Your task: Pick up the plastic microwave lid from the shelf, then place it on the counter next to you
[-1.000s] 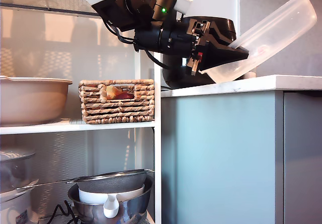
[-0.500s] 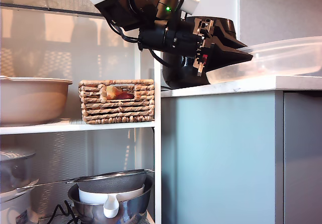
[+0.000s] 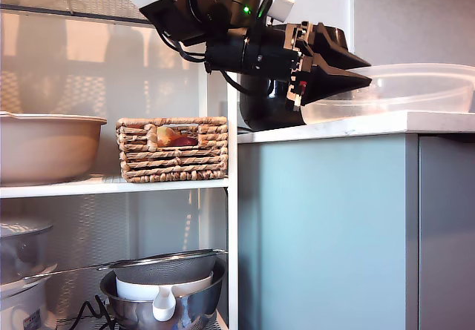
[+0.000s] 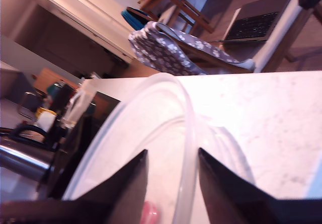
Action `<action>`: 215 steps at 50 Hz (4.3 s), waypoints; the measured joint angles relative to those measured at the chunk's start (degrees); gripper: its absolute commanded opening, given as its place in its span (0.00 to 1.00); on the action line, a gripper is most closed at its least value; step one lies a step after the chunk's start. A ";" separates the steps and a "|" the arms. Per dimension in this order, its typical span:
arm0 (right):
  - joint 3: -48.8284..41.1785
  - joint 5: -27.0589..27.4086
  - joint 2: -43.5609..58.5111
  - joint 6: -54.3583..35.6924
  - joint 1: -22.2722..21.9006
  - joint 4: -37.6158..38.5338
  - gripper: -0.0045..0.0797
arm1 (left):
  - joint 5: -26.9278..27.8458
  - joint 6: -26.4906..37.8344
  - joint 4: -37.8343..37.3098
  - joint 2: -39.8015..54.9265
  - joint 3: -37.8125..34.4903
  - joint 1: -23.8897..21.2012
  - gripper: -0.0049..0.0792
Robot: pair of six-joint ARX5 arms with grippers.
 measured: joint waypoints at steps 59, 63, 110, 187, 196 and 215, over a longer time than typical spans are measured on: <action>0.00 -0.02 0.00 0.00 0.00 -1.33 0.04 | -4.48 -9.40 2.60 0.11 0.00 -1.88 0.70; 0.00 -0.02 0.00 0.00 0.00 -1.36 0.04 | -4.50 -9.42 2.36 0.11 0.00 -1.90 0.73; 0.00 -2.60 0.00 0.00 0.00 3.74 0.04 | -23.78 -28.70 -34.84 -24.20 0.00 0.37 0.12; 0.02 5.64 0.00 -0.04 0.00 3.32 0.04 | -53.81 -61.40 -37.38 -53.94 -33.11 23.58 0.03; 0.02 5.66 0.00 -0.09 0.00 -1.70 0.04 | -53.99 -61.48 -28.96 -60.35 -44.57 25.92 0.03; 0.11 10.14 0.00 -4.35 -0.02 -5.88 0.04 | -54.03 -62.34 -21.03 -71.60 -60.37 26.36 0.03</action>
